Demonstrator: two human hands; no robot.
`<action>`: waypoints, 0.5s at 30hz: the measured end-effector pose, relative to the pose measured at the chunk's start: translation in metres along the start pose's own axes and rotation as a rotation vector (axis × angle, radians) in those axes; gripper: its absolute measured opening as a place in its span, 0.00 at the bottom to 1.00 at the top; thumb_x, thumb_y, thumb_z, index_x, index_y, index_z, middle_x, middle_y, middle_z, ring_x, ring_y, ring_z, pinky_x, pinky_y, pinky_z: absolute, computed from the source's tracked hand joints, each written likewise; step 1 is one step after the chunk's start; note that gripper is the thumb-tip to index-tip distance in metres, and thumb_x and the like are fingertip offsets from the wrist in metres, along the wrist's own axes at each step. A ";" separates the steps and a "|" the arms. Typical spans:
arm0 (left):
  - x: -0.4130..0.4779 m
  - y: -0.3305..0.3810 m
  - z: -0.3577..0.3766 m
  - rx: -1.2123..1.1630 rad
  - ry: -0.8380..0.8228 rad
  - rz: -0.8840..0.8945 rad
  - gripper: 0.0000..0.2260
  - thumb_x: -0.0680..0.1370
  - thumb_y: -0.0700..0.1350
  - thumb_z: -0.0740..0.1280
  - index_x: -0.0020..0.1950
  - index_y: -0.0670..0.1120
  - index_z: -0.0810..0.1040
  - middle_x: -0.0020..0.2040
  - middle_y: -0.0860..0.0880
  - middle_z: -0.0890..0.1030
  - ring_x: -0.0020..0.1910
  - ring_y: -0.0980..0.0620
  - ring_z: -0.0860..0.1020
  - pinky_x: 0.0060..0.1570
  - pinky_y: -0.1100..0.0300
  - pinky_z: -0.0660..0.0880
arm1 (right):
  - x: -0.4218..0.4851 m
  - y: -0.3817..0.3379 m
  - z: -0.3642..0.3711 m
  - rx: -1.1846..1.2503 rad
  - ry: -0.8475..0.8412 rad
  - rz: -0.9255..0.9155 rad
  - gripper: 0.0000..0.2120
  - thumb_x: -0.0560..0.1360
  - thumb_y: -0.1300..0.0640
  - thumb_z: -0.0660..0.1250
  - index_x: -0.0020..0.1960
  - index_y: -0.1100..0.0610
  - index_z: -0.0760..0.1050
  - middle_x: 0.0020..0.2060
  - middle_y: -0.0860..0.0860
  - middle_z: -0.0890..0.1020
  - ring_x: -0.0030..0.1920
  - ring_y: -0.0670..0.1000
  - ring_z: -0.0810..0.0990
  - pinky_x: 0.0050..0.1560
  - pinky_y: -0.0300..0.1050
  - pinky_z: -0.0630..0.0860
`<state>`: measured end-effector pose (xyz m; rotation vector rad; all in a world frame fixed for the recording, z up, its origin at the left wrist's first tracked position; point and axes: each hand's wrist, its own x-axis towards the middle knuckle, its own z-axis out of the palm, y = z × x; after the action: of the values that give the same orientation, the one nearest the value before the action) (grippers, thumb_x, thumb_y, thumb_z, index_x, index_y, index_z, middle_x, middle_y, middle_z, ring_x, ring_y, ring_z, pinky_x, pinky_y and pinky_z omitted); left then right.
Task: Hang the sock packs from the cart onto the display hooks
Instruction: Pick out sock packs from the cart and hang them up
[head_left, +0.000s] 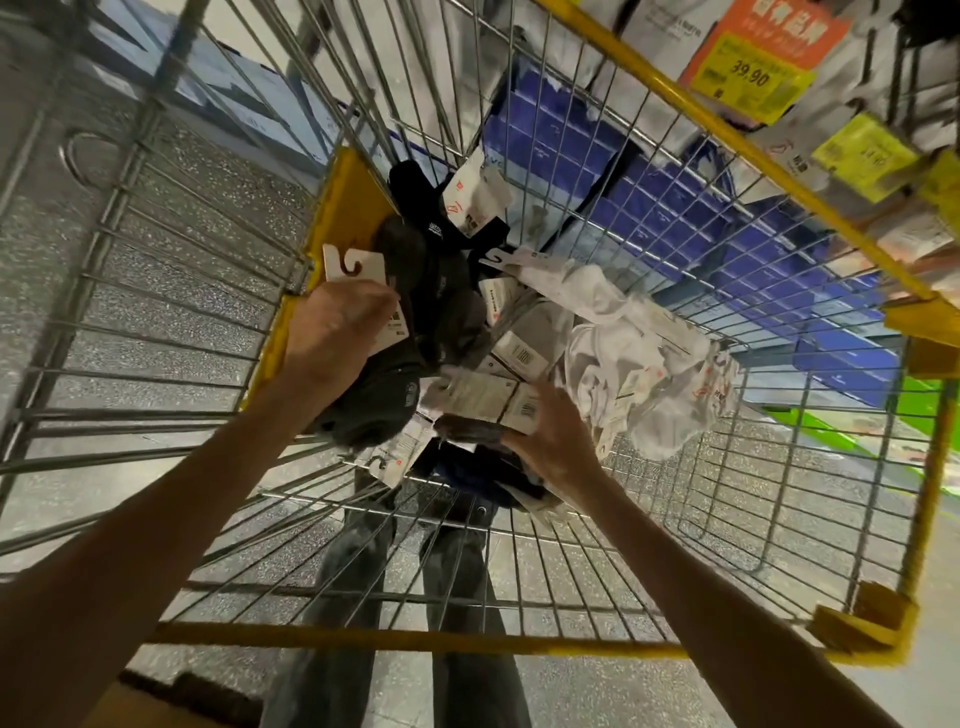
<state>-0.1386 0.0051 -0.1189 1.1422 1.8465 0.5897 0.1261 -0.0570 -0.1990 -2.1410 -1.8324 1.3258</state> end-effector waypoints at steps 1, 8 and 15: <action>-0.001 0.003 0.000 0.053 0.027 0.023 0.05 0.79 0.49 0.68 0.52 0.54 0.83 0.55 0.50 0.83 0.53 0.50 0.81 0.51 0.55 0.80 | -0.006 0.002 -0.005 0.152 0.006 0.076 0.34 0.64 0.47 0.72 0.66 0.57 0.68 0.53 0.50 0.78 0.50 0.49 0.79 0.46 0.48 0.79; -0.001 0.002 0.014 0.191 -0.010 0.144 0.09 0.81 0.45 0.65 0.58 0.49 0.83 0.59 0.43 0.79 0.55 0.46 0.79 0.49 0.62 0.75 | -0.033 -0.004 -0.060 1.571 -0.388 0.348 0.26 0.59 0.54 0.76 0.53 0.64 0.77 0.38 0.58 0.80 0.38 0.54 0.78 0.49 0.53 0.80; -0.005 0.016 0.025 -0.186 -0.206 0.011 0.17 0.81 0.35 0.62 0.50 0.56 0.83 0.61 0.47 0.76 0.61 0.47 0.76 0.58 0.61 0.76 | -0.023 -0.041 -0.057 1.535 -0.686 0.255 0.22 0.69 0.57 0.66 0.62 0.62 0.72 0.51 0.61 0.79 0.44 0.57 0.78 0.50 0.52 0.76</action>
<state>-0.1081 0.0067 -0.1178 1.0492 1.5772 0.6131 0.1292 -0.0356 -0.1282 -1.0391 -0.0712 2.4241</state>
